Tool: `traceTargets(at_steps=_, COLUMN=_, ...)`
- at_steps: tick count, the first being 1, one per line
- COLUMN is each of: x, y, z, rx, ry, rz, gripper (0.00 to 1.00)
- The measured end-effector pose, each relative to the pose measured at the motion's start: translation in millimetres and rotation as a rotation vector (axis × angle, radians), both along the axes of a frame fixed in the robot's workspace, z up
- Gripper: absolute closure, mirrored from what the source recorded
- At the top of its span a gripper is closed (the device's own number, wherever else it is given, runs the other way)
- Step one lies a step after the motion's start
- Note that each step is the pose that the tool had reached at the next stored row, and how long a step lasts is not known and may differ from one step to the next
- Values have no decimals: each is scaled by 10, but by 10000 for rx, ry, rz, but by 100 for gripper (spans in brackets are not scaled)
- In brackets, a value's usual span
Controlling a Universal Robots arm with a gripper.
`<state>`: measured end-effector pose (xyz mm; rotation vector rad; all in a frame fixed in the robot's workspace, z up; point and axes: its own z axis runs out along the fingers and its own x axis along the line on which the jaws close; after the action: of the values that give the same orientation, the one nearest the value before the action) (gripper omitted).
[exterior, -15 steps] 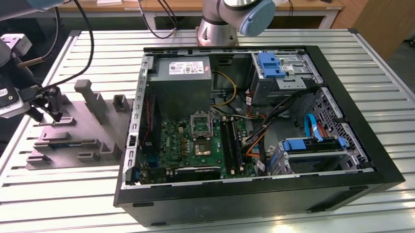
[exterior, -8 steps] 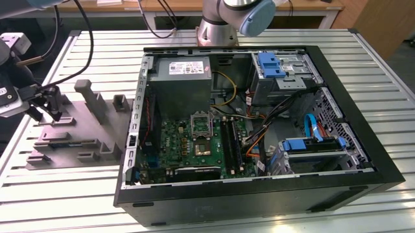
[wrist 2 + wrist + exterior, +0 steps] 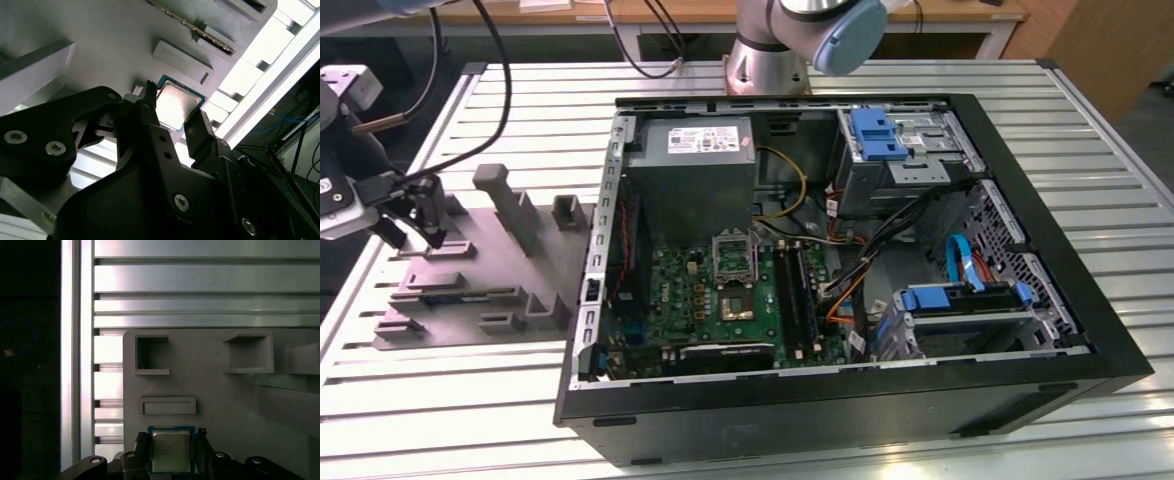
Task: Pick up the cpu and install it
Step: 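Pick up the cpu and move it towards the insertion slot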
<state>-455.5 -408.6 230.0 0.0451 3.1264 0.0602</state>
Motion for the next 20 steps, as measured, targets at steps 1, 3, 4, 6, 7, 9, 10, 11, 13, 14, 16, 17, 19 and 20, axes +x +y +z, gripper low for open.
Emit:
traceTargets(at_steps=1, x=0, y=0, z=4, rx=0, ry=0, rz=0, gripper=53)
traceTargets(at_steps=3, x=0, y=0, z=11, rx=1, ry=-1, rz=0, gripper=53)
traceTargets(at_steps=4, x=0, y=0, z=13, rx=1, ry=-2, rz=0, gripper=53)
traceTargets(at_steps=6, x=0, y=0, z=19, rx=0, ry=0, rz=0, gripper=53)
traceTargets(at_steps=7, x=0, y=0, z=22, rx=1, ry=-1, rz=0, gripper=53)
traceTargets(at_steps=9, x=0, y=0, z=28, rx=1, ry=0, rz=0, gripper=53)
traceTargets(at_steps=10, x=0, y=0, z=31, rx=1, ry=-1, rz=0, gripper=53)
traceTargets(at_steps=11, x=0, y=0, z=34, rx=1, ry=-1, rz=0, gripper=53)
traceTargets(at_steps=13, x=0, y=0, z=42, rx=1, ry=0, rz=0, gripper=53)
traceTargets(at_steps=14, x=0, y=0, z=47, rx=0, ry=0, rz=0, gripper=53)
traceTargets(at_steps=16, x=0, y=0, z=56, rx=0, ry=0, rz=0, gripper=53)
traceTargets(at_steps=17, x=0, y=0, z=59, rx=1, ry=-2, rz=0, gripper=53)
traceTargets(at_steps=19, x=0, y=0, z=65, rx=1, ry=-2, rz=1, gripper=53)
traceTargets(at_steps=20, x=0, y=0, z=69, rx=0, ry=-1, rz=1, gripper=53)
